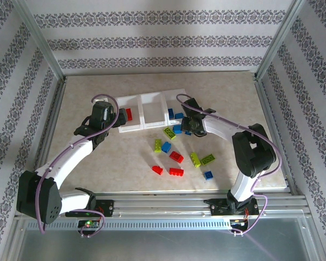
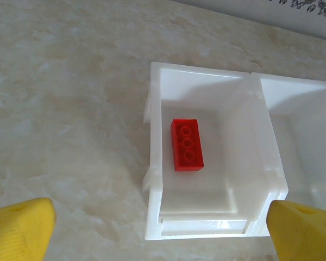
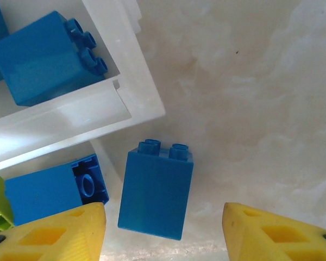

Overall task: Sort the legos into containers by color
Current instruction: Pick up the lego from the center of the table.

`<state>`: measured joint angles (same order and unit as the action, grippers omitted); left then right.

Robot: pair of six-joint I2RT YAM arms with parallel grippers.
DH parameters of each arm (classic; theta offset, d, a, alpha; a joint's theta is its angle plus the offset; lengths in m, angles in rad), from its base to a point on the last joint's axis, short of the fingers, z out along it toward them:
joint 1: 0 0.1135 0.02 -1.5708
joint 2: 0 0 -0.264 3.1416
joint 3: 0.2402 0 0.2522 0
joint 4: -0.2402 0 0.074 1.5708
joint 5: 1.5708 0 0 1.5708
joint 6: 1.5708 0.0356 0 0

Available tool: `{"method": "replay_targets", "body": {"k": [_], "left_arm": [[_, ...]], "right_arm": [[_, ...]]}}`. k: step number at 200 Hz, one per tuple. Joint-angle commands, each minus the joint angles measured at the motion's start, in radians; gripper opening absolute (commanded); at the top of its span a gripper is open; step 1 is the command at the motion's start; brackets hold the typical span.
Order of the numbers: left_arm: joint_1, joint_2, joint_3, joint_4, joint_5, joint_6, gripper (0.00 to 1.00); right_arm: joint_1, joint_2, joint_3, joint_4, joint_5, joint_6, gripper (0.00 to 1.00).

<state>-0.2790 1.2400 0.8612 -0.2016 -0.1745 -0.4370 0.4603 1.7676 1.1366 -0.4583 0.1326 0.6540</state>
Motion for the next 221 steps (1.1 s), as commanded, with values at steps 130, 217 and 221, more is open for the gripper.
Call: {"method": "replay_targets", "body": {"k": [130, 217, 221], "left_arm": [[0.023, 0.010, -0.005, -0.007, 0.021, -0.016, 1.00], [0.024, -0.002, -0.019, -0.017, 0.008, -0.015, 1.00], [0.024, -0.004, -0.020, -0.015, 0.008, -0.015, 1.00]], "right_arm": [[-0.045, 0.095, 0.029, 0.041, -0.061, -0.021, 0.39], [-0.010, -0.009, 0.025, -0.001, -0.002, -0.047, 0.27], [-0.008, -0.016, 0.027, -0.003, 0.002, -0.051, 0.27]]}}
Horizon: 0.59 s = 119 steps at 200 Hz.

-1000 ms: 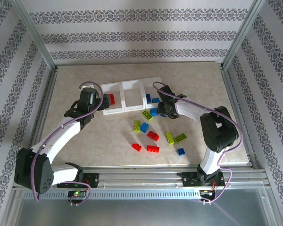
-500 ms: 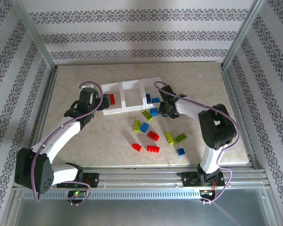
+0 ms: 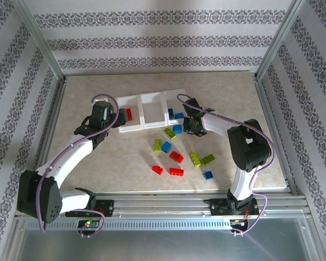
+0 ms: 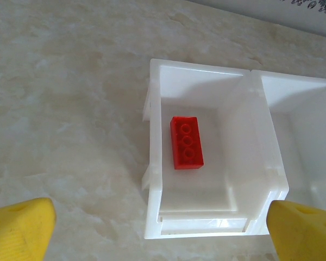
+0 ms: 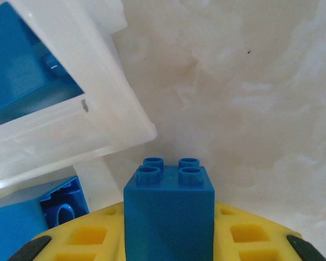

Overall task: Sort the legos into containers by color
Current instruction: Pick up the lego from the center of the table, then place the lego in the container.

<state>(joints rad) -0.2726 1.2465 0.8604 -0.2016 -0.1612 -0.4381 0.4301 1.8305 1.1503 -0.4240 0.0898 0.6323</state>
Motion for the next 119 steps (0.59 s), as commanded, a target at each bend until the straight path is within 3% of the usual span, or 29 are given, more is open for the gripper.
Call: {"method": "replay_targets", "body": {"k": [1, 52, 119], "left_arm": [[0.017, -0.010, -0.019, -0.014, -0.005, -0.014, 1.00], [0.017, -0.008, -0.028, -0.003, 0.004, -0.019, 1.00], [0.017, -0.020, -0.029, -0.012, 0.012, -0.010, 1.00]], "right_arm": [[0.022, -0.080, 0.015, -0.038, 0.047, -0.031, 0.27], [0.041, -0.096, 0.098, -0.040, 0.058, -0.099, 0.27], [0.041, 0.081, 0.354, -0.070, 0.069, -0.191, 0.30]]}}
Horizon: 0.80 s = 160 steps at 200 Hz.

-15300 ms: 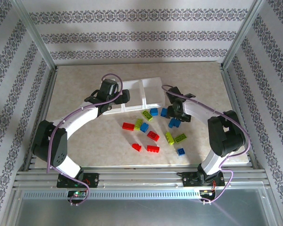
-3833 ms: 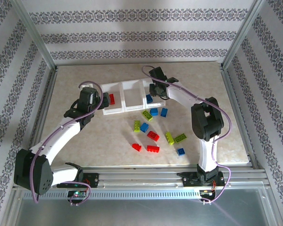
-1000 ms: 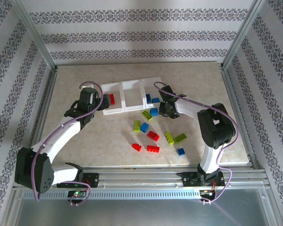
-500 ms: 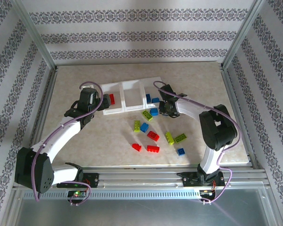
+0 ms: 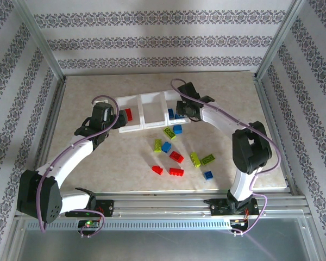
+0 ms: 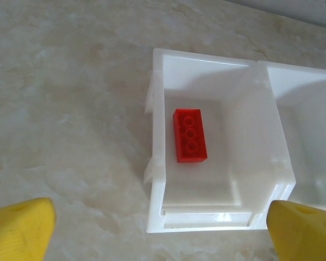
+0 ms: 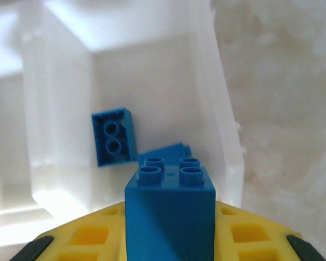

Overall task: Sort the legos into containers by color
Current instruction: Place the lego in the container.

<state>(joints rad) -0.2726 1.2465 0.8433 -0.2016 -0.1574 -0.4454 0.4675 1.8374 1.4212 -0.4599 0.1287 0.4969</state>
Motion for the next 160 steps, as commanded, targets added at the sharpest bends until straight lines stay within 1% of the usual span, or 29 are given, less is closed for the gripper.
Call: {"method": "replay_targets", "body": {"k": [1, 39, 58, 74, 94, 129, 160], "left_arm": [[0.017, -0.020, -0.012, -0.012, 0.008, -0.003, 1.00], [0.018, -0.033, -0.021, -0.012, 0.010, 0.001, 1.00], [0.018, -0.038, -0.026, -0.012, 0.013, 0.005, 1.00], [0.018, -0.036, -0.027, -0.012, 0.022, 0.008, 1.00], [0.018, -0.032, -0.029, -0.013, 0.039, 0.013, 1.00], [0.016, -0.031, -0.035, -0.019, 0.096, 0.026, 1.00], [-0.003, -0.035, -0.045, -0.032, 0.151, 0.046, 1.00]], "right_arm": [[0.003, 0.077, 0.086, -0.035, 0.031, -0.057, 0.30], [0.001, 0.178, 0.208, -0.084, 0.053, -0.083, 0.33], [0.000, 0.199, 0.230, -0.088, 0.050, -0.085, 0.38], [0.000, 0.203, 0.235, -0.089, 0.050, -0.081, 0.43], [-0.001, 0.200, 0.234, -0.089, 0.048, -0.079, 0.46], [-0.003, 0.180, 0.227, -0.089, 0.045, -0.077, 0.47], [-0.003, 0.143, 0.202, -0.078, 0.033, -0.063, 0.50]]}}
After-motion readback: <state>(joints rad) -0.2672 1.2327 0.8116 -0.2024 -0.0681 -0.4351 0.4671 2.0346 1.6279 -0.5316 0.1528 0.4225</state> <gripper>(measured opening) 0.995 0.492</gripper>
